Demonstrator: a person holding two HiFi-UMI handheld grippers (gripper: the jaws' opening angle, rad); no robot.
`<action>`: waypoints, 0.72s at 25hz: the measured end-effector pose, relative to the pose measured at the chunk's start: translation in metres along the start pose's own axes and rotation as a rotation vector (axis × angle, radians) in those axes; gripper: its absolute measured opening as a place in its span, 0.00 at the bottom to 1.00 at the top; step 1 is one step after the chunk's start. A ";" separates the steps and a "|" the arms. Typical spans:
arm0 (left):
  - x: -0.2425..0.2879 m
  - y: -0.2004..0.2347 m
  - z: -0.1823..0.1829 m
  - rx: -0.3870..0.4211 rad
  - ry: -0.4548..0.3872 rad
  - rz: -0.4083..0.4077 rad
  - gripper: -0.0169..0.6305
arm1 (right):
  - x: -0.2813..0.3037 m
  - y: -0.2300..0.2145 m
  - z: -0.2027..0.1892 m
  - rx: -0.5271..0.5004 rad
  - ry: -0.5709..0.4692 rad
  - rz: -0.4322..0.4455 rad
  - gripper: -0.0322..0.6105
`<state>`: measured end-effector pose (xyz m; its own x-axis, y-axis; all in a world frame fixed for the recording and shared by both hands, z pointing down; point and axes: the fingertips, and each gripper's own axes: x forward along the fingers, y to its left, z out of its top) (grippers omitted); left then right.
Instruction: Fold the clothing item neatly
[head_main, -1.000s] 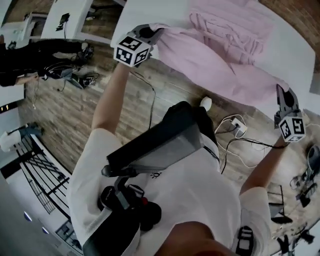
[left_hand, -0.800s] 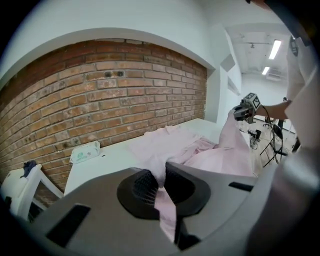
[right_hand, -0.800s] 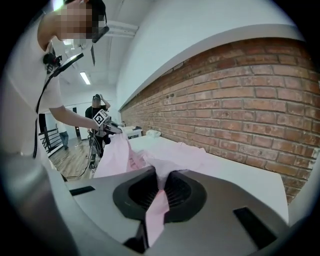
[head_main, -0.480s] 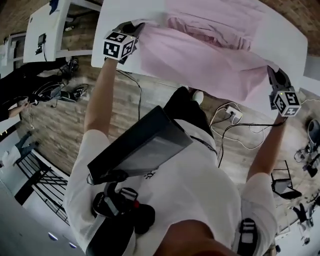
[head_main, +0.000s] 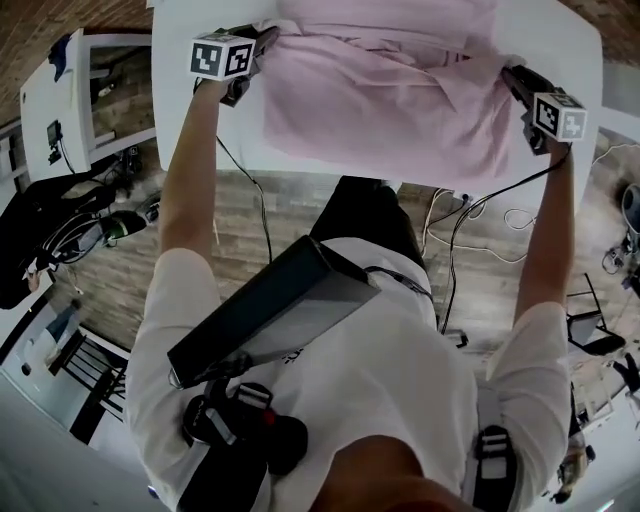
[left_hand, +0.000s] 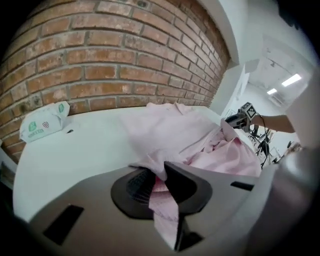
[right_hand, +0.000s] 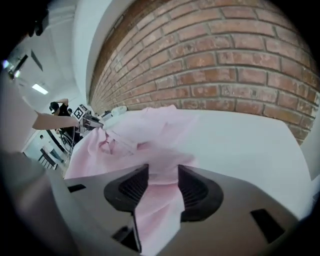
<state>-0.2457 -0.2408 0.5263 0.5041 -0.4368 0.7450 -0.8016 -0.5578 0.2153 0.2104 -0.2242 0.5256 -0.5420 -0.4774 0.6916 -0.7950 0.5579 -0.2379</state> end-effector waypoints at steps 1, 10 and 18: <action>0.004 0.000 -0.002 -0.015 0.011 -0.015 0.10 | 0.005 0.000 -0.005 0.002 0.032 0.011 0.34; -0.009 -0.002 -0.004 0.118 -0.029 0.010 0.45 | -0.018 0.006 -0.006 -0.126 0.005 -0.056 0.40; -0.034 -0.061 0.037 0.229 -0.162 -0.056 0.10 | -0.031 0.085 -0.023 -0.341 0.087 0.030 0.40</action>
<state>-0.2017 -0.2179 0.4641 0.6051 -0.4979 0.6213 -0.6869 -0.7210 0.0912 0.1660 -0.1462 0.4997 -0.5267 -0.4064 0.7466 -0.6345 0.7724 -0.0272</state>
